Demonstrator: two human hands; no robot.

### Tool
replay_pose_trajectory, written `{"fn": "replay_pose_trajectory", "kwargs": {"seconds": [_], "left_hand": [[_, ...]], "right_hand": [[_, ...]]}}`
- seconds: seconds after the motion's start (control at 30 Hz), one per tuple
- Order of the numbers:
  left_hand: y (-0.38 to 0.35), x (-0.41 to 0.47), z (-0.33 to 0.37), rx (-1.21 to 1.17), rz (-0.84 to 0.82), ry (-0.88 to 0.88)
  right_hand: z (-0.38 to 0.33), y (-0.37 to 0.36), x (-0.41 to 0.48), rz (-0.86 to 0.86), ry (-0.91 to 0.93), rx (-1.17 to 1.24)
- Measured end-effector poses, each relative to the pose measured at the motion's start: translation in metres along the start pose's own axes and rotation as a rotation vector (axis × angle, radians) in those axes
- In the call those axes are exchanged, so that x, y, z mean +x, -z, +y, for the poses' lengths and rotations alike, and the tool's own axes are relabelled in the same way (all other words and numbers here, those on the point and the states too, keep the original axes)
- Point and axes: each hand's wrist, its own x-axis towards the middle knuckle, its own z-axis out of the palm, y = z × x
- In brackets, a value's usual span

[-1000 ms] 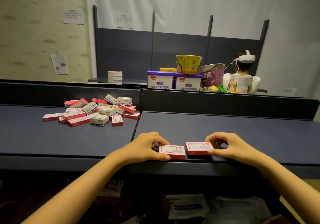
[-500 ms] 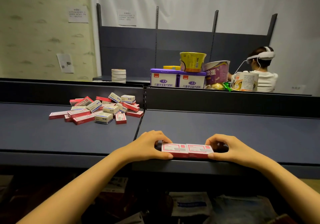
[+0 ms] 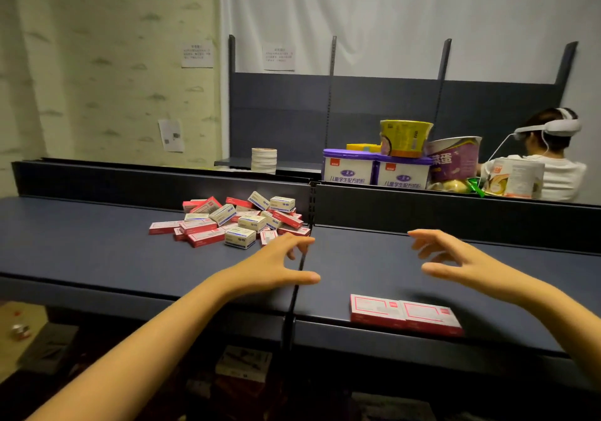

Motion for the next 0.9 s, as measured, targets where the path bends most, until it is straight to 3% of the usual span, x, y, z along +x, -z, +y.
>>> {"fn": "replay_pose_trajectory", "kwargs": {"seconds": [0.13, 0.4, 0.8, 0.9], "left_hand": [[0.048, -0.006, -0.039, 0.026, 0.121, 0.06], [0.134, -0.014, -0.133, 0.094, 0.201, 0.204], [0.162, -0.014, -0.205, 0.091, -0.01, 0.154], [0.159, -0.013, -0.207, 0.104, 0.008, 0.131]], "right_hand": [[-0.032, -0.015, 0.047, -0.049, 0.033, 0.017], [-0.096, -0.061, 0.145, -0.088, 0.052, -0.043], [-0.133, -0.132, 0.218, -0.021, -0.1, -0.021], [-0.129, -0.148, 0.22, -0.02, -0.167, -0.081]]}}
